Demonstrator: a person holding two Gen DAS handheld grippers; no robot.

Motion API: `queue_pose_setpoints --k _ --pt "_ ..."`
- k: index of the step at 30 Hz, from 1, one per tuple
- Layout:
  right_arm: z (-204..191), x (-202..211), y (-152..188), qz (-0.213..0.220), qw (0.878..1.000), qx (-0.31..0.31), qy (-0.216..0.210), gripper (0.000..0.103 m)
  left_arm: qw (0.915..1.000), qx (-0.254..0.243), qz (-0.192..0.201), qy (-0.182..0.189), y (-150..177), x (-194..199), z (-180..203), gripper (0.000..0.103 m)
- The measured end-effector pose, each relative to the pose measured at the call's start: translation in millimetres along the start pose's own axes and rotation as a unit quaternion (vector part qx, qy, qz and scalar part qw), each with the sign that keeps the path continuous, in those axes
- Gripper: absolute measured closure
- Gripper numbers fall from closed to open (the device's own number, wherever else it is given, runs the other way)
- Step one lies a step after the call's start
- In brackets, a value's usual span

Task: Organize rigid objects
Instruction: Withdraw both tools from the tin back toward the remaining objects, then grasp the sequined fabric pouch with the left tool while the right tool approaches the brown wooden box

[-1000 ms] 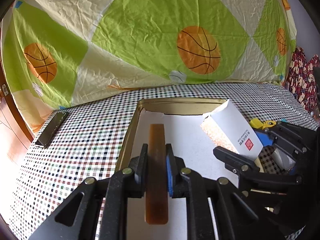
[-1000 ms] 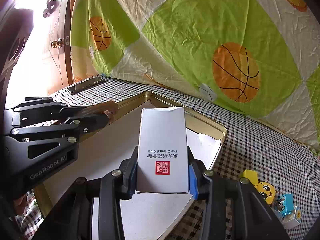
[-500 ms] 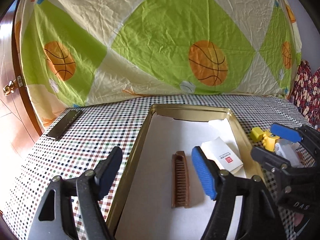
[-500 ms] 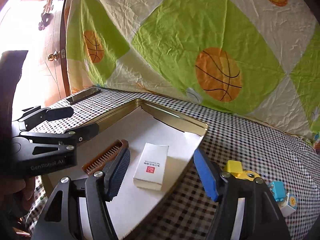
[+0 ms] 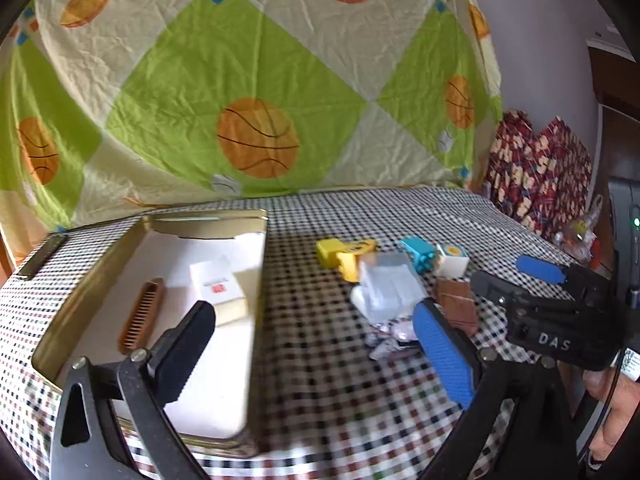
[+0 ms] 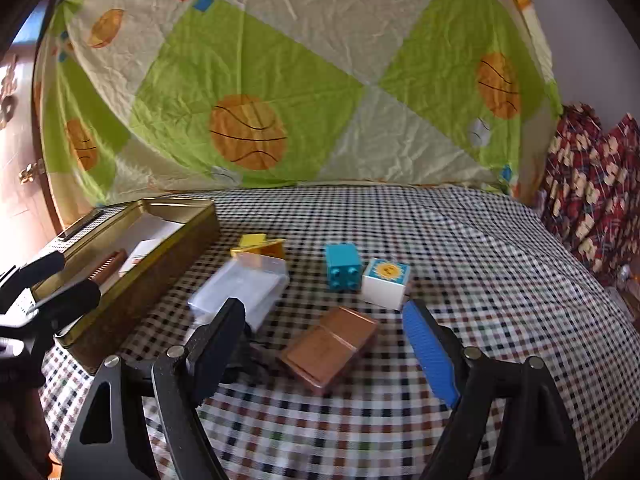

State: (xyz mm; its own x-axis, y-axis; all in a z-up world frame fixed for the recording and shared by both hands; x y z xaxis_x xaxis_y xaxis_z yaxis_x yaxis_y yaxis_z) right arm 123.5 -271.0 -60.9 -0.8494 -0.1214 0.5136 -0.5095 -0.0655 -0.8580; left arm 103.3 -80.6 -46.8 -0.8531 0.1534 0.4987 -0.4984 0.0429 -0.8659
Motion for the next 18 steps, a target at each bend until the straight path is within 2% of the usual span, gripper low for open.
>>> queue_pose_setpoints --k 6,10,14,16,17,18 --pt "26 -5 8 -0.010 1.000 -0.021 0.015 0.020 0.9977 -0.038 -0.054 0.015 13 -31 49 0.002" --pt "36 -8 11 -0.015 0.999 -0.037 0.012 0.020 0.9963 -0.055 -0.065 0.007 14 -37 62 0.002" --pt "40 -12 12 -0.022 0.998 -0.055 -0.005 0.020 0.9934 -0.061 -0.097 0.013 19 -47 66 0.003" --pt "41 -14 14 -0.028 0.998 -0.062 -0.011 0.020 0.9925 -0.063 -0.103 0.021 21 -49 67 0.006" --pt "42 -15 15 -0.031 0.997 -0.065 -0.013 0.020 0.9916 -0.064 -0.108 0.028 23 -50 68 0.014" --pt "42 -16 15 -0.033 0.997 -0.065 -0.013 0.020 0.9906 -0.065 -0.115 0.036 24 -52 69 0.027"
Point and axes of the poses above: each gripper's, at about its wrist camera, not at the fingertips, and x roughly against the way its jaws point, z to its right, y to its underside, the point moved 6 cm from there along -x, roughly the way its jaws point, and after that the axes turned 1 degree about -z, right-handed, at the moved point
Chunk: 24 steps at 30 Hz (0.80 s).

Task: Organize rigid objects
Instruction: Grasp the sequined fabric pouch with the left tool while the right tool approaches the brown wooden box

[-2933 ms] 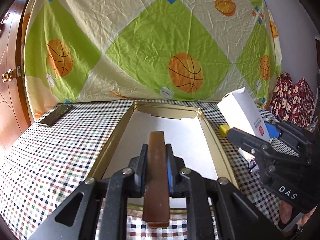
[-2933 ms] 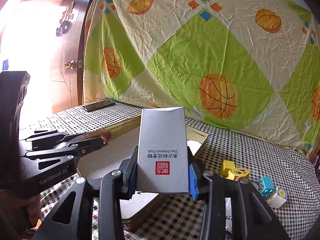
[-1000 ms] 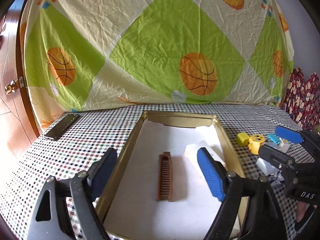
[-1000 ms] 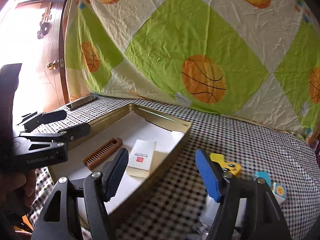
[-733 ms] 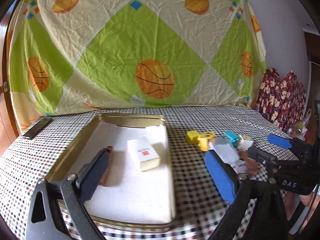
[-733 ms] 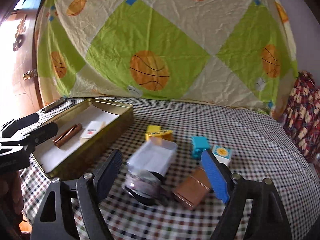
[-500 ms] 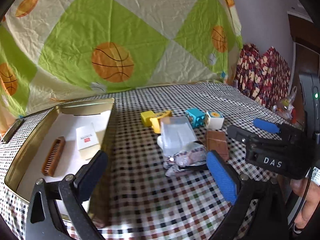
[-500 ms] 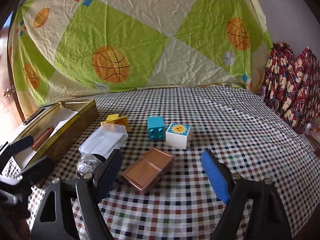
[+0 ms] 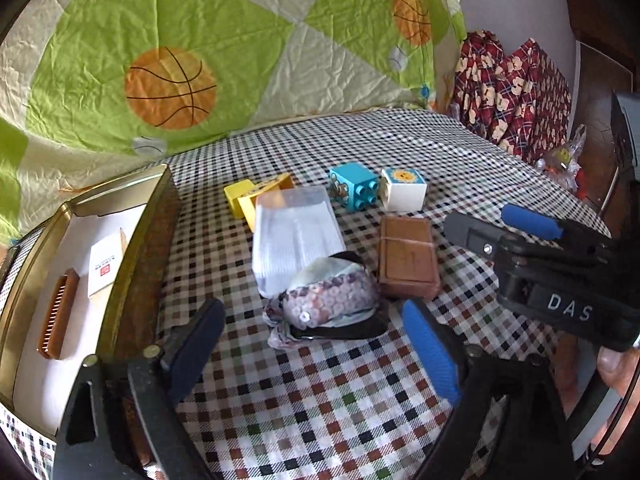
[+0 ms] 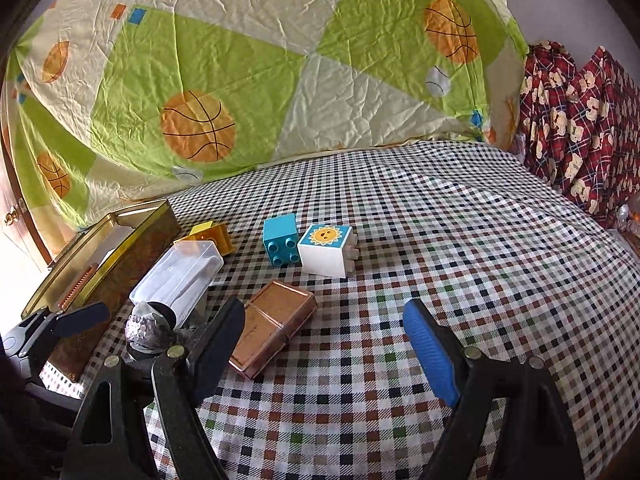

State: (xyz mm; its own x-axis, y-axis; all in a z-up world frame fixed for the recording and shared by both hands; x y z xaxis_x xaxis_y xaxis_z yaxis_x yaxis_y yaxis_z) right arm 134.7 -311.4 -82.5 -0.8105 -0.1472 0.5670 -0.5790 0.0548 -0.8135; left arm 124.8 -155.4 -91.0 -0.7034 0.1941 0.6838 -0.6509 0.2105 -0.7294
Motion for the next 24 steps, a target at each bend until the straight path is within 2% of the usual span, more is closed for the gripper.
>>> queue_pose_setpoints --k 2,5,11,16,19,22,24 --pt "-1 -2 1 -0.005 1.000 0.004 0.001 0.020 0.9998 0.002 -0.012 0.017 3 -4 1 0.041" --pt "-2 -4 2 -0.012 1.000 0.008 0.001 0.020 0.9993 0.008 -0.006 0.035 3 -1 0 0.044" --pt "-2 -7 4 -0.021 1.000 0.010 0.002 0.020 0.9984 0.032 0.017 0.043 2 8 -9 0.045" --pt "-9 -14 4 -0.040 0.999 0.034 0.013 0.020 0.9968 0.051 0.059 0.017 1 23 -19 0.045" --pt "-16 -20 4 -0.054 0.998 0.030 0.000 0.020 0.9948 0.058 0.084 0.000 0 32 -27 0.045" --pt "-26 -25 3 -0.062 0.997 0.035 -0.005 0.020 0.9935 0.073 0.088 0.001 0 32 -35 0.045" --pt "-33 -32 4 -0.074 0.996 0.045 0.006 0.020 0.9929 0.079 0.088 0.003 0 32 -38 0.045"
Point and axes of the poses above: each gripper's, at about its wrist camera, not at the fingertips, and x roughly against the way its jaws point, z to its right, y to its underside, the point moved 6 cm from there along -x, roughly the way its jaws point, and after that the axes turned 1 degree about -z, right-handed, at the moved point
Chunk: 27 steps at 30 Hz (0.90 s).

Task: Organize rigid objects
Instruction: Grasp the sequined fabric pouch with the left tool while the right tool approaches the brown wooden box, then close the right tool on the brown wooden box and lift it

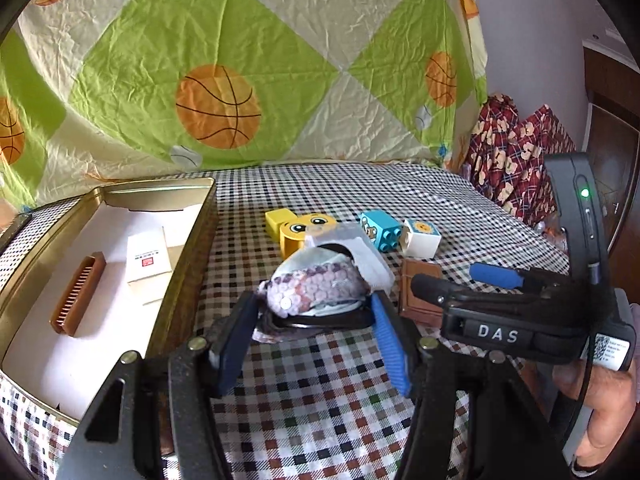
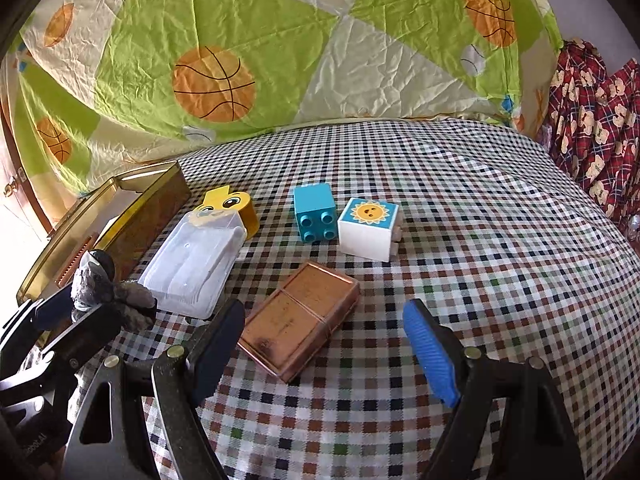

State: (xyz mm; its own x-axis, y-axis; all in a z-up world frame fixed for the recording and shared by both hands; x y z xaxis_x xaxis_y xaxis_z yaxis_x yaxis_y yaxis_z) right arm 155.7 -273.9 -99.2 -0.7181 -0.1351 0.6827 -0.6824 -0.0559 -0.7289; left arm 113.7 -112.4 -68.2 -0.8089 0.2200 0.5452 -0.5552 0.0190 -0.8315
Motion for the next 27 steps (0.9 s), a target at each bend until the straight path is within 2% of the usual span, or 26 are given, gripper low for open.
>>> queue_pose_setpoints --k 7,9,11,13,22,27 --pt "-10 -18 5 -0.046 0.999 0.011 0.005 0.020 0.9997 0.018 -0.010 0.013 2 -2 -6 0.045" --pt "-8 -21 7 -0.055 0.998 0.010 0.001 0.027 0.9995 0.027 -0.011 0.015 2 -3 -9 0.045" --pt "-9 -18 8 -0.050 0.999 0.016 0.006 0.041 0.9995 0.027 -0.008 0.013 2 -2 -8 0.045" --pt "-10 -16 8 -0.047 0.999 0.019 0.002 0.049 0.9996 0.026 -0.007 0.012 2 -1 -8 0.045" --pt "-15 -7 14 -0.031 0.999 0.039 -0.013 0.049 0.9995 0.026 0.002 0.015 1 2 -8 0.045" --pt "-21 1 13 -0.007 0.998 0.056 -0.018 0.049 0.9995 0.025 0.004 0.018 1 3 -8 0.045"
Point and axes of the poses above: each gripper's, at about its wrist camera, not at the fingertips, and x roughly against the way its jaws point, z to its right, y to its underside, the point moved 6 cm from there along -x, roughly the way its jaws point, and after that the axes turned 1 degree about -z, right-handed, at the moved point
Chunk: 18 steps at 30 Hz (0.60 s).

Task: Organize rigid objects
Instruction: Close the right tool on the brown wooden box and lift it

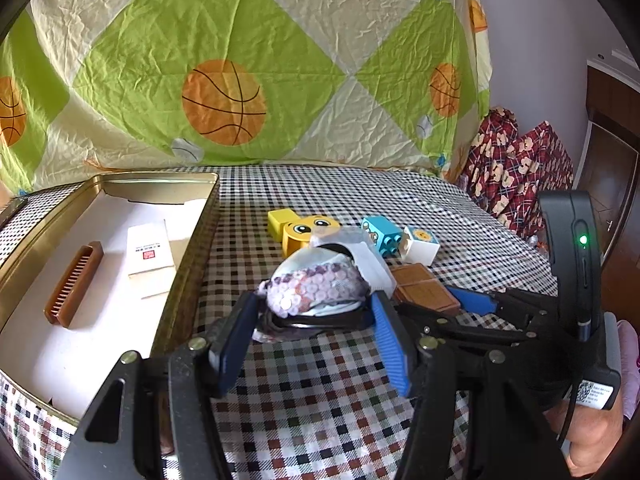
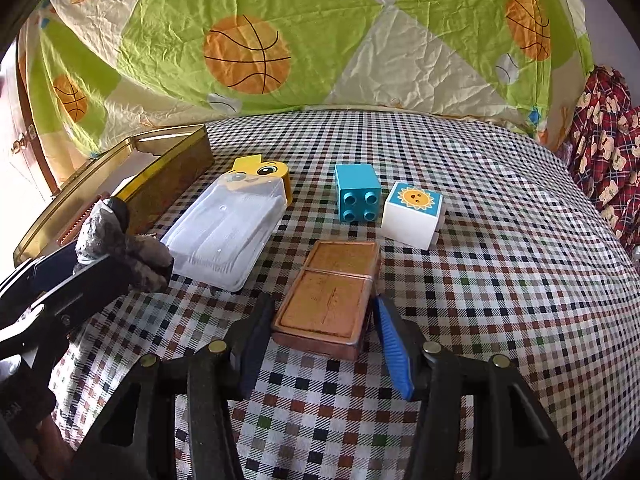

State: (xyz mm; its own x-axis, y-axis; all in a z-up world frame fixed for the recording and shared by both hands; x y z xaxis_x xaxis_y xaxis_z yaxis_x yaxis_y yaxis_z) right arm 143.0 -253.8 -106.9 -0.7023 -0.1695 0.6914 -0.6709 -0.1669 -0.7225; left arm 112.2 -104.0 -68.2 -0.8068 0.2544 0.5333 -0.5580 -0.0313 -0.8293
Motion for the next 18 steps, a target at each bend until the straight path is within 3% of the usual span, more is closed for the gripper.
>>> queue_pose_setpoints --k 2,6,11,12,14,18 --pt "1 2 0 0.006 1.000 -0.002 0.001 0.055 1.0000 0.000 0.001 0.001 0 0 1 0.045" --pt "1 4 0 0.014 1.000 -0.002 0.000 0.056 1.0000 -0.001 0.002 0.001 0 1 1 0.045" --pt "0 -6 1 -0.015 1.000 0.003 0.011 0.056 1.0000 -0.003 -0.003 0.003 1 1 3 0.045" --pt "0 -9 1 -0.024 1.000 0.006 0.016 0.055 1.0000 -0.003 -0.004 0.003 1 0 3 0.045" --pt "-2 -13 0 -0.037 0.999 0.015 0.020 0.038 1.0000 -0.004 -0.007 0.004 1 -1 3 0.045" --pt "-2 -21 -7 -0.044 0.998 0.018 0.041 0.038 0.9999 -0.001 -0.012 0.004 1 -3 3 0.045"
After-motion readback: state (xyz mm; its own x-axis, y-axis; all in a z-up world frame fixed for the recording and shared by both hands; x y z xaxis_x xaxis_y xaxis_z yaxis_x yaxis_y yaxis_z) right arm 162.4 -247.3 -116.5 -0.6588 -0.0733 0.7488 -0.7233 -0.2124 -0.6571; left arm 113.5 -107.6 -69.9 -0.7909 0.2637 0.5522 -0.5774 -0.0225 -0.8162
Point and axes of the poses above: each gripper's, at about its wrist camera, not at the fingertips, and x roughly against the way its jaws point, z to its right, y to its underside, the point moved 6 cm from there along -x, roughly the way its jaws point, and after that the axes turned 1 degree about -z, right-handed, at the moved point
